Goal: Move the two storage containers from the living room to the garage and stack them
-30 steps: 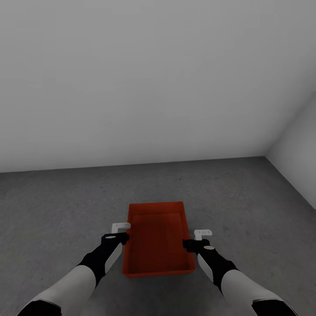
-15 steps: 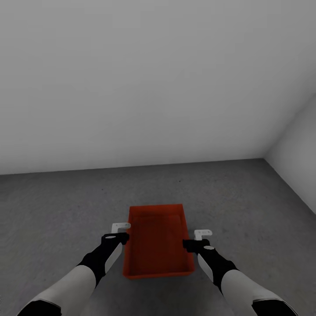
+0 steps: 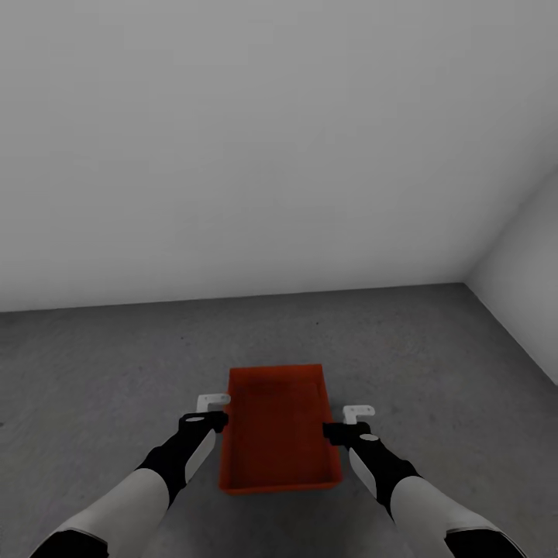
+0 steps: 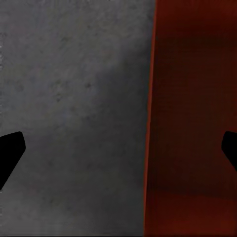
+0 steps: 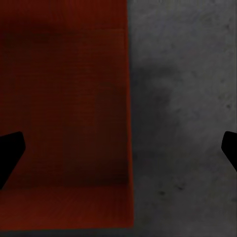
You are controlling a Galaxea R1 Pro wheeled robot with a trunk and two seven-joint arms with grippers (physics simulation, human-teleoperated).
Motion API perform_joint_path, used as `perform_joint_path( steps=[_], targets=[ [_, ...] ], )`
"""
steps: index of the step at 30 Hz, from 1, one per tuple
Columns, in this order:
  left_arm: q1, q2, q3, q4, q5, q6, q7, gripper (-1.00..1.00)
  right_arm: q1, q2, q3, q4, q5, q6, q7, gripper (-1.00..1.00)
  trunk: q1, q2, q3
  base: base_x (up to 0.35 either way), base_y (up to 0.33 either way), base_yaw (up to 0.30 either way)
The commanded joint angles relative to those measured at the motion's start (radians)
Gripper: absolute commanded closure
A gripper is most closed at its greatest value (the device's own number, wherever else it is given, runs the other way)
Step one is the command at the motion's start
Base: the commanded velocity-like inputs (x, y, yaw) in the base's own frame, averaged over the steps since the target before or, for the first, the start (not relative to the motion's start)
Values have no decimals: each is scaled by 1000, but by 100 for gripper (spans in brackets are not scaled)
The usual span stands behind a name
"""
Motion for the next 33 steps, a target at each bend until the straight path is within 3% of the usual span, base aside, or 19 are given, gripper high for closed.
perform_joint_path(
  steps=[1, 10, 13, 17, 21, 26, 29, 32, 33],
  targets=[
    [0, 1, -8, 0, 10, 4, 8, -100, 0, 0, 6, -2, -3, 6, -6, -100, -4, 7, 3, 0, 0, 0],
    [0, 5, -4, 5, 11, 4, 8, -100, 0, -10, 5, -1, -4, 6, -8, -100, -39, 70, 31, 0, 0, 0],
    [0, 8, 13, 7, 15, 4, 7, -100, 0, -35, 3, -1, -5, 6, -9, -100, -50, 91, 40, 0, 0, 0],
    [0, 14, 66, 12, 30, 4, 5, -100, 0, -94, -46, 0, -29, 5, -11, -100, -65, 119, 53, 0, 0, 0],
    [0, 18, 76, 24, 36, 2, 3, -100, 0, -107, -66, 11, -34, 4, -13, -100, -81, 147, 65, 0, 0, 0],
    [0, 32, 80, 174, 34, -2, 0, -100, 0, -168, -70, 106, -36, -5, -12, -100, -100, 182, 81, 0, 0, 0],
    [0, 86, 79, 310, 36, -26, -16, -100, 2, -199, -70, 254, -36, -68, -7, -100, -111, 203, 90, 0, 0, 0],
    [1, 101, 79, 396, 41, -80, -68, -100, 50, -209, -68, 288, -33, -98, -3, -100, -123, 224, 100, 0, 0, 0],
    [4, 104, 79, 411, 43, -98, -94, -100, 90, -210, -67, 293, -32, -106, -2, -100, -127, 231, 103, 0, 0, 0]
  ],
)
